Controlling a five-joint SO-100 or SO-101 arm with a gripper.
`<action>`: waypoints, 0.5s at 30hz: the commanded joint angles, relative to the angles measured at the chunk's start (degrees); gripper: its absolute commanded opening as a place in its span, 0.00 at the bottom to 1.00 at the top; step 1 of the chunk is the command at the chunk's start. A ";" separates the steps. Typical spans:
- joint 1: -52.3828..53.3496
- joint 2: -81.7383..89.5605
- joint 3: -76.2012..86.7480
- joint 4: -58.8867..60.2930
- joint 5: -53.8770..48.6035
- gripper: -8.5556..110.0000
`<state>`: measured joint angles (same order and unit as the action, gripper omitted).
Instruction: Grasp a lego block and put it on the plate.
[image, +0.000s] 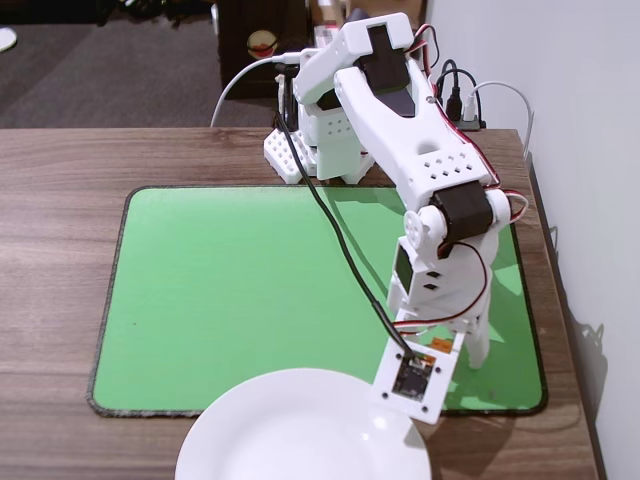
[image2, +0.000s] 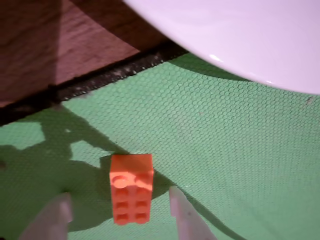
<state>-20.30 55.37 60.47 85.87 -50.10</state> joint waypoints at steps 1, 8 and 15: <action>0.00 0.35 -2.11 -0.26 -0.53 0.25; 0.00 0.35 -2.20 -0.62 -0.35 0.16; 0.00 0.35 -2.20 -0.70 -0.26 0.13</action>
<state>-20.65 55.37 60.38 85.61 -50.10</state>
